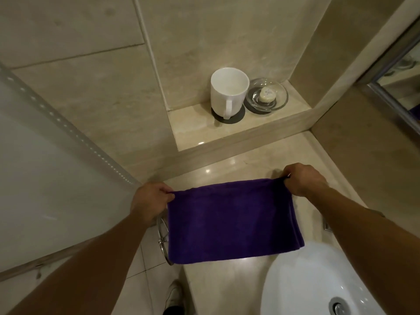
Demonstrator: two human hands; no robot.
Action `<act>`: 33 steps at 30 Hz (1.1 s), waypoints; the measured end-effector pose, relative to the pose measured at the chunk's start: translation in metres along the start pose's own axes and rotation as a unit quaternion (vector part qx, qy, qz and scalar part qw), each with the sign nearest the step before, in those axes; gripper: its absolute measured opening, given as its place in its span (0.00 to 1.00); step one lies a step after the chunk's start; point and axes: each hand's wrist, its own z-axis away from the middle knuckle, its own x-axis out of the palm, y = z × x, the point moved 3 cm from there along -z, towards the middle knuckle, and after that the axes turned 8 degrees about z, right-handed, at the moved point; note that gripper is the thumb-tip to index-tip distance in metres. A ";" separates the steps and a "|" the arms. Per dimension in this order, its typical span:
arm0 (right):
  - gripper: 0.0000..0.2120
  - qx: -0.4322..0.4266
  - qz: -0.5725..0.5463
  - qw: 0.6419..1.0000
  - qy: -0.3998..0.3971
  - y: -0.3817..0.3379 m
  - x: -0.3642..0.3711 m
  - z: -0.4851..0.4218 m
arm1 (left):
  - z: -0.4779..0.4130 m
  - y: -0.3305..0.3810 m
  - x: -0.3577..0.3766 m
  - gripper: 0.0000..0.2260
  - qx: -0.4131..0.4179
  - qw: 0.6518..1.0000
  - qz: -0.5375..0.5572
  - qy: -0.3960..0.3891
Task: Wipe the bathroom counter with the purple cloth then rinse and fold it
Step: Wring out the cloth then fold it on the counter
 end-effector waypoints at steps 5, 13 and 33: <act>0.14 0.014 -0.014 1.000 -0.004 0.000 0.011 -0.016 | -0.006 -0.005 0.008 0.02 -0.032 0.998 0.020 0.045; 0.20 -0.190 0.029 0.980 0.054 -0.023 0.023 0.002 | 0.010 0.014 0.033 0.15 0.190 0.964 -0.150 0.112; 0.11 -0.168 0.094 0.980 0.048 -0.011 0.028 -0.014 | -0.019 0.036 0.065 0.09 0.287 0.903 -0.313 0.068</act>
